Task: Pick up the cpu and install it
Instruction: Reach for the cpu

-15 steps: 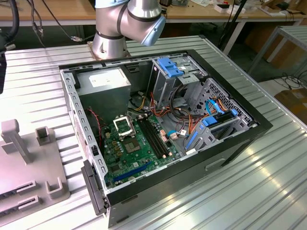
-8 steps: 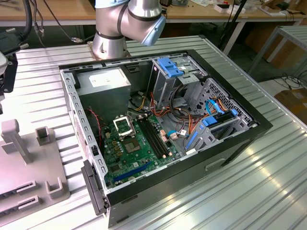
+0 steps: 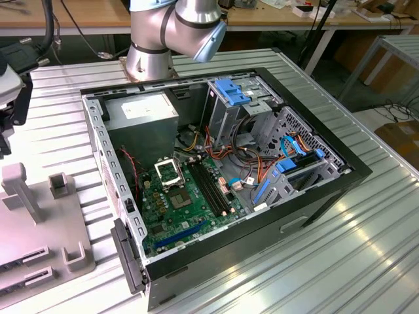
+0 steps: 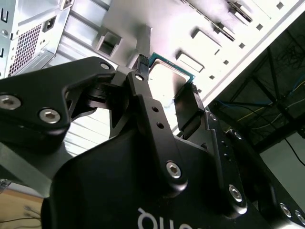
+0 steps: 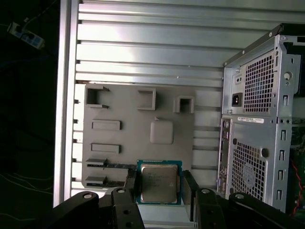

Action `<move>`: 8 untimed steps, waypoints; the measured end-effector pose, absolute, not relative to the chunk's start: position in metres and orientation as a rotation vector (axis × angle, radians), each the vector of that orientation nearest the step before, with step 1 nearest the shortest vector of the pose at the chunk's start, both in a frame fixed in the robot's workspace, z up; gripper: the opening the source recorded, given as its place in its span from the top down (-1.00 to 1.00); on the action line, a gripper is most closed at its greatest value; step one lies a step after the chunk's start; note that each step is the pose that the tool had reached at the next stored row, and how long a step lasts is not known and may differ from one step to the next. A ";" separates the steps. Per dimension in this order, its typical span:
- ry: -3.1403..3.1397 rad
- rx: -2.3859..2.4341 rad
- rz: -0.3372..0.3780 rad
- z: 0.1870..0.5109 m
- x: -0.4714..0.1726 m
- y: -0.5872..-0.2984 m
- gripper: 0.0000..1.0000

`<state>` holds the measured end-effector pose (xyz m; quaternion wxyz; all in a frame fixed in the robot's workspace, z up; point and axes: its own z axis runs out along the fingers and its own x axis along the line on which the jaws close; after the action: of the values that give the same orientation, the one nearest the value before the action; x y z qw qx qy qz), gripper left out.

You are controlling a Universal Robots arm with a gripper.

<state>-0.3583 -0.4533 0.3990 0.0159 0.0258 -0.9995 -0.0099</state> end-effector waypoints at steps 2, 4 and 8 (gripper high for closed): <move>-3.109 0.080 -0.031 0.399 -0.356 -0.453 0.06; -3.109 0.080 -0.031 0.399 -0.354 -0.453 0.06; -3.109 0.080 -0.031 0.399 -0.352 -0.453 0.06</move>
<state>-0.3520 -0.4533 0.3990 0.0159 0.0258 -0.9995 -0.0099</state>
